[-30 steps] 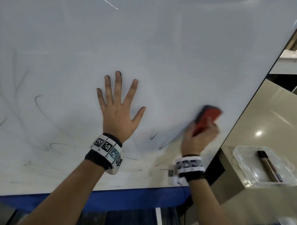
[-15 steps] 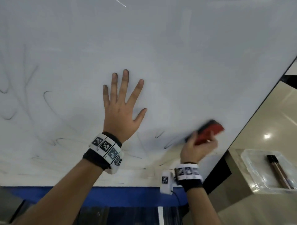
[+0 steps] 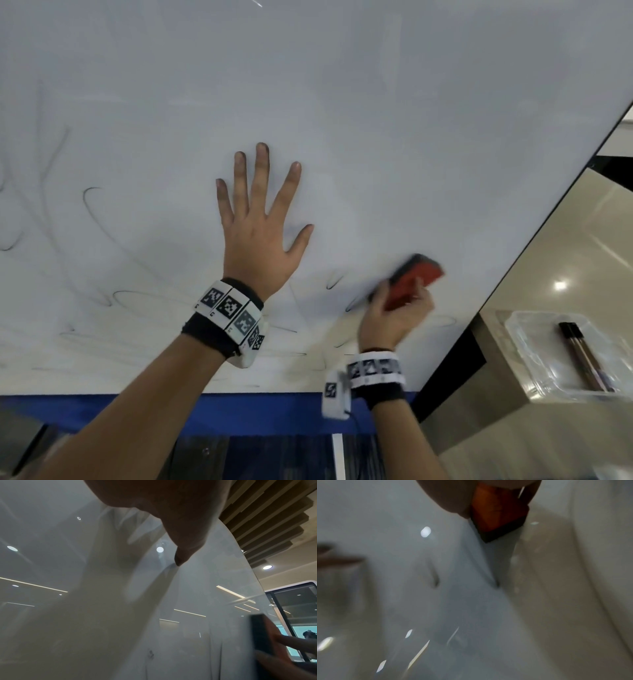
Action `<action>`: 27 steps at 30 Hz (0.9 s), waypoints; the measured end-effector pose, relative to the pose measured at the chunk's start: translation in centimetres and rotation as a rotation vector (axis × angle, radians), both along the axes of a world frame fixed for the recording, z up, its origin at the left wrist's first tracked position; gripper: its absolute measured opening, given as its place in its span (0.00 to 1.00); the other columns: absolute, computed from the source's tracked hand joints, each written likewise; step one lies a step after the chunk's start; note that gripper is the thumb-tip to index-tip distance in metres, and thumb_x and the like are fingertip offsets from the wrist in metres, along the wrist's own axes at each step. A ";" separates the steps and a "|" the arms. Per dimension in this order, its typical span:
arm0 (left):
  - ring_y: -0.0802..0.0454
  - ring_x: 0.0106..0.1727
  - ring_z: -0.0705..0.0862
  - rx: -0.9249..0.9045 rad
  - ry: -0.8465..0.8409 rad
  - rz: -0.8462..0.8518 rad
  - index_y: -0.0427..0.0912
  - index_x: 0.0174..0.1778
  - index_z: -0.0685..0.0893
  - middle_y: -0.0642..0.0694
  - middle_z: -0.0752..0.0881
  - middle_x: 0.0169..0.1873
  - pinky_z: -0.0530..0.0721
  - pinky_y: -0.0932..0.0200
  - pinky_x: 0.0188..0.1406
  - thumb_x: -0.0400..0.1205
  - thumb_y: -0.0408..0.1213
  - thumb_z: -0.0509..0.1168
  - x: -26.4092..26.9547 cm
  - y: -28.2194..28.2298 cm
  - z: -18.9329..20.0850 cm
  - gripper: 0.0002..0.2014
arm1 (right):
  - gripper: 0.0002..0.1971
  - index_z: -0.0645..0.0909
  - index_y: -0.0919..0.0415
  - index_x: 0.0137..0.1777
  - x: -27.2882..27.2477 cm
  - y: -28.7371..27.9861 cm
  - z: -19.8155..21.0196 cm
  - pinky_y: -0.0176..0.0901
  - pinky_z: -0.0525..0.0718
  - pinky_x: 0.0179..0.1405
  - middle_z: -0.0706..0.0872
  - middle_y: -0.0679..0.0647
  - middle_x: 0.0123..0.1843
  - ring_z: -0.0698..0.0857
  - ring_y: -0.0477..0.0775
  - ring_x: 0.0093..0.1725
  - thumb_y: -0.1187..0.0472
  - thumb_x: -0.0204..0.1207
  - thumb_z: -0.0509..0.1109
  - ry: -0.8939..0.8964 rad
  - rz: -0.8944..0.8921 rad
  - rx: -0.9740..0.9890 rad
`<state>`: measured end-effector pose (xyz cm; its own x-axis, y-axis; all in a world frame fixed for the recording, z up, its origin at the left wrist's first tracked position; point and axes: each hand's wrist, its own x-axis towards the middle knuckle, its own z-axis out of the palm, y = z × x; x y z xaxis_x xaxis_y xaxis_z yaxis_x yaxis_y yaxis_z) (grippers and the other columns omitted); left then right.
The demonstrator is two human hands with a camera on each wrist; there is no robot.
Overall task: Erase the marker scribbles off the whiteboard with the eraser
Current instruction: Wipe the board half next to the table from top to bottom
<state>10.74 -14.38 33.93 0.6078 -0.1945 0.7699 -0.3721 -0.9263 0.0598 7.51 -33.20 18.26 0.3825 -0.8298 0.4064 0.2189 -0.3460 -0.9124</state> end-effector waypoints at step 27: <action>0.33 0.90 0.46 0.024 0.046 0.026 0.51 0.90 0.56 0.36 0.49 0.90 0.51 0.25 0.85 0.85 0.57 0.64 -0.7 0.1 -0.3 0.40 | 0.26 0.75 0.62 0.75 -1.3 -0.8 -4.2 0.53 0.69 0.77 0.71 0.73 0.76 0.72 0.71 0.73 0.67 0.78 0.78 0.077 0.070 -0.368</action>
<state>10.01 -14.27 33.61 0.6476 -0.1957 0.7364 -0.3449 -0.9371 0.0542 6.17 -34.04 14.07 0.4741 -0.6046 0.6401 0.1892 -0.6401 -0.7447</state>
